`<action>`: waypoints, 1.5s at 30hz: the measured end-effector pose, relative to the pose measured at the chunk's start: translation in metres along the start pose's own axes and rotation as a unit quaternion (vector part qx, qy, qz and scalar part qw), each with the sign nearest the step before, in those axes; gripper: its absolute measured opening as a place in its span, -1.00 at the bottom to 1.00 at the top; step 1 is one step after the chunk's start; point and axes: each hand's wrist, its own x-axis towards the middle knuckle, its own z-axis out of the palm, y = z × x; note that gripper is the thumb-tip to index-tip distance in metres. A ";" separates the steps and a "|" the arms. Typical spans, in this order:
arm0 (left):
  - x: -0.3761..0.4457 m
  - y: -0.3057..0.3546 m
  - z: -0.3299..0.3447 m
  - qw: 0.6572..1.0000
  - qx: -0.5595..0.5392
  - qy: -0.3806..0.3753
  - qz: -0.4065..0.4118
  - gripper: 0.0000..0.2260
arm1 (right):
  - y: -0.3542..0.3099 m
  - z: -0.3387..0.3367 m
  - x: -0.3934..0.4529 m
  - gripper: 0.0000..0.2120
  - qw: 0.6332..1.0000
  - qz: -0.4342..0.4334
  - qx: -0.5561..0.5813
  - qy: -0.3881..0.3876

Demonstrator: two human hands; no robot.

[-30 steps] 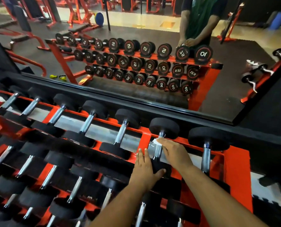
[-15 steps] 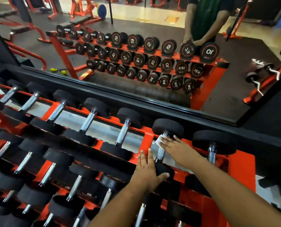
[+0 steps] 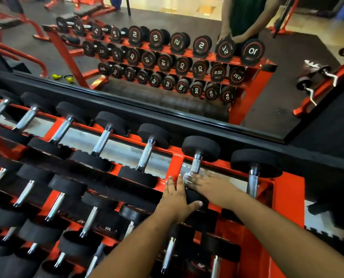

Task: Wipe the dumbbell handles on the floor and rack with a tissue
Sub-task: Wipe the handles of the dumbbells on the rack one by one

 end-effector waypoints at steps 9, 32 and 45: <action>0.000 0.002 -0.002 1.000 0.003 -0.014 -0.007 0.02 | -0.007 -0.008 0.007 -0.36 0.994 0.100 0.020 -0.031; -0.002 0.007 -0.010 0.998 0.021 -0.049 -0.023 0.02 | -0.033 -0.003 0.025 -0.46 0.782 0.363 0.496 0.103; -0.002 0.005 -0.009 0.999 0.015 -0.043 -0.017 0.02 | -0.033 0.000 0.040 -0.61 0.642 0.431 0.595 0.220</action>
